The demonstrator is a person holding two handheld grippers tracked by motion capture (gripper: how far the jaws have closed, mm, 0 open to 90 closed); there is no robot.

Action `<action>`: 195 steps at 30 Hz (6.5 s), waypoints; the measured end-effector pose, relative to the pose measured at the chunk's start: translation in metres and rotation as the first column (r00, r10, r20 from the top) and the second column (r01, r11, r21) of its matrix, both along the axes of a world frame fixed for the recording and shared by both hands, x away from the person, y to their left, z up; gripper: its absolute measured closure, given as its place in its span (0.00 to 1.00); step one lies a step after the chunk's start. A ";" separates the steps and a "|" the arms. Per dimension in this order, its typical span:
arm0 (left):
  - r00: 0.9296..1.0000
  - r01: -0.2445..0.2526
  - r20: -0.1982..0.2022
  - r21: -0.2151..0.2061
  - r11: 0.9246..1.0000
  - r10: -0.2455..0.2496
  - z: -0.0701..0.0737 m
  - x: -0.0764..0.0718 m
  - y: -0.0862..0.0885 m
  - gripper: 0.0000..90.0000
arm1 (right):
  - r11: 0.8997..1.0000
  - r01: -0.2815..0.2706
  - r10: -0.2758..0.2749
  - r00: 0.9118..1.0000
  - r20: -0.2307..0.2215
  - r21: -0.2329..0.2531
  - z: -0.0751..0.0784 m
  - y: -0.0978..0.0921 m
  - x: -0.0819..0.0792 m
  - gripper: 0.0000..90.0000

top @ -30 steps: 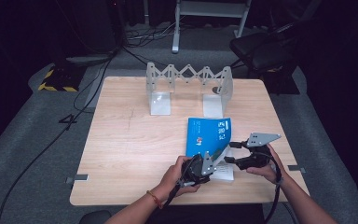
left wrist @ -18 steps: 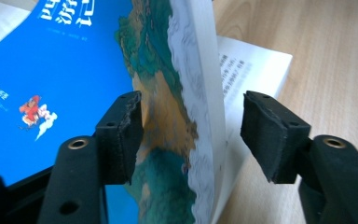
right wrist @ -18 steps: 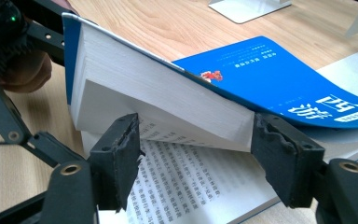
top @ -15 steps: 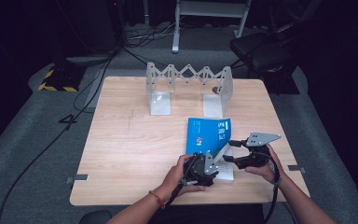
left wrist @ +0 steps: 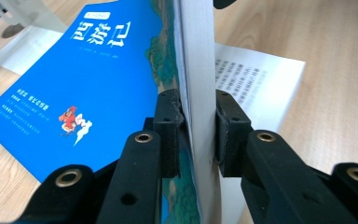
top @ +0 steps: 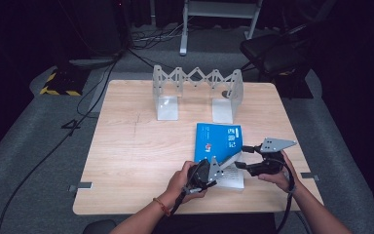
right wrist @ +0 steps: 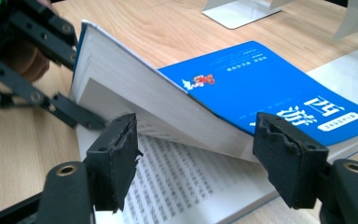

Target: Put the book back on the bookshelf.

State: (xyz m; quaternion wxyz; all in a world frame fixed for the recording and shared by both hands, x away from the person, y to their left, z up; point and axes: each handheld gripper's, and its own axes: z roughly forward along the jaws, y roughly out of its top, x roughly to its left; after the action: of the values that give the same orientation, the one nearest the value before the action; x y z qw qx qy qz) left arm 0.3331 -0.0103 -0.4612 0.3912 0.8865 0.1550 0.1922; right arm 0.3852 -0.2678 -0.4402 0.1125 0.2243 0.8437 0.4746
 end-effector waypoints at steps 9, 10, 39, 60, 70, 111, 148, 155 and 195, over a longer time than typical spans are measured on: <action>0.997 0.070 -0.047 0.017 0.997 -0.069 0.000 0.000 0.025 0.86 | 0.998 -0.045 0.047 0.998 0.044 -0.036 0.003 -0.005 -0.006 0.37; 0.997 0.071 -0.041 0.030 0.997 -0.070 0.001 0.000 0.025 0.86 | 0.998 -0.041 0.042 0.998 0.046 -0.041 0.002 -0.003 -0.005 0.38; 0.996 0.038 -0.080 0.003 0.999 -0.038 0.008 0.008 0.103 0.87 | 0.958 -0.196 0.236 0.954 0.185 -0.211 -0.027 0.035 0.031 0.63; 0.994 -0.105 -0.030 -0.009 0.994 0.105 0.009 0.000 0.097 0.75 | 0.937 -0.169 0.243 0.944 0.221 -0.307 -0.012 0.083 -0.008 0.77; 0.997 -0.044 -0.062 -0.011 0.999 0.043 0.004 0.009 0.114 0.78 | 0.950 -0.113 0.184 0.955 0.232 -0.290 -0.033 0.059 0.015 0.58; 0.993 -0.082 -0.078 0.010 0.997 0.083 0.008 0.024 0.128 0.76 | 0.937 -0.212 0.288 0.919 0.269 -0.278 -0.030 0.058 0.025 0.76; 0.980 -0.188 -0.036 0.121 0.975 0.194 0.003 0.021 0.125 0.72 | 0.931 -0.238 0.314 0.909 0.274 -0.279 -0.022 0.078 0.021 0.68; 0.978 -0.201 -0.032 0.101 0.974 0.205 0.004 0.021 0.127 0.71 | 0.922 -0.277 0.356 0.881 0.311 -0.270 -0.020 0.074 0.029 0.79; 0.973 -0.220 0.044 -0.108 0.969 0.226 0.003 0.015 0.113 0.80 | 0.997 -0.022 0.037 0.982 0.184 -0.080 -0.014 0.035 0.041 0.41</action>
State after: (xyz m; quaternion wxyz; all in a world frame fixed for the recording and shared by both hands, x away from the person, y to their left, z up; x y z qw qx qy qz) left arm 0.3478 0.1030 -0.4581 0.4161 0.8366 0.2524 0.2517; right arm 0.4263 -0.2331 -0.4541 0.1920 0.1621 0.8507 0.4617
